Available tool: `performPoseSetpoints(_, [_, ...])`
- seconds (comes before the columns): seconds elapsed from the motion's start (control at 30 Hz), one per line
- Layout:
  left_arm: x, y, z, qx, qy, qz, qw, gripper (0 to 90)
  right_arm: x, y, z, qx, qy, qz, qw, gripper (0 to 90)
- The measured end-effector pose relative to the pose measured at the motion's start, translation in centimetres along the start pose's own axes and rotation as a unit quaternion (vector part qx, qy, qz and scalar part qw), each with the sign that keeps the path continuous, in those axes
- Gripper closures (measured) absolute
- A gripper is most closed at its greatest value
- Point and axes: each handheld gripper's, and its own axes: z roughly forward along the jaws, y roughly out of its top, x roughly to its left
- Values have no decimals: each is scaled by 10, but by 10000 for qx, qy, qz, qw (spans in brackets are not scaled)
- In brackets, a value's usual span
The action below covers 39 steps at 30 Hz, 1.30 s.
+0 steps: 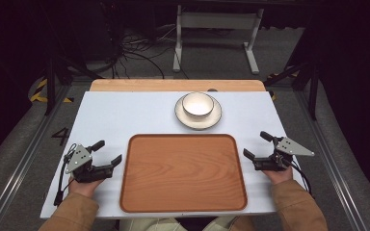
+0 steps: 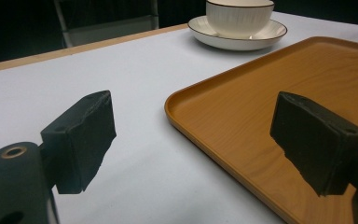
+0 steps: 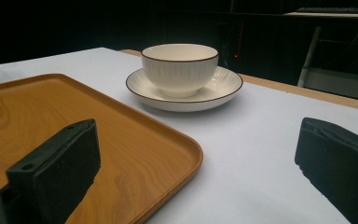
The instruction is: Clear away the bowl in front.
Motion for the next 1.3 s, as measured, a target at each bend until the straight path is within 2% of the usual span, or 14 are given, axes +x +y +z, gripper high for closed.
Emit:
performPoseSetpoints(0.47, [-1, 0, 1, 55, -43, 90, 9999, 155, 0, 0, 0, -1, -19, 48, 10000, 6])
performPoseSetpoints(0.6, [-1, 0, 1, 39, -35, 11, 10000, 151, -1, 0, 0, -2, -37, 62, 10000, 1])
performPoseSetpoints(0.93, [-1, 1, 0, 14, 4, 20, 10000, 150, 0, 0, 0, -2, -32, 81, 10000, 2])
performPoseSetpoints(1.1, [-2, 10, -3, -22, -5, 114, 9999, 151, -1, -1, 0, 6, -36, 113, 9999, 2])
performPoseSetpoints(1.13, [-4, 14, -3, -35, -1, 206, 9998, 151, 0, -1, 0, 6, -37, 116, 9999, 1])
performPoseSetpoints(1.3, [-10, 21, -5, -140, -58, 410, 9990, 170, -1, -1, 0, 26, -40, 142, 9999, 1])
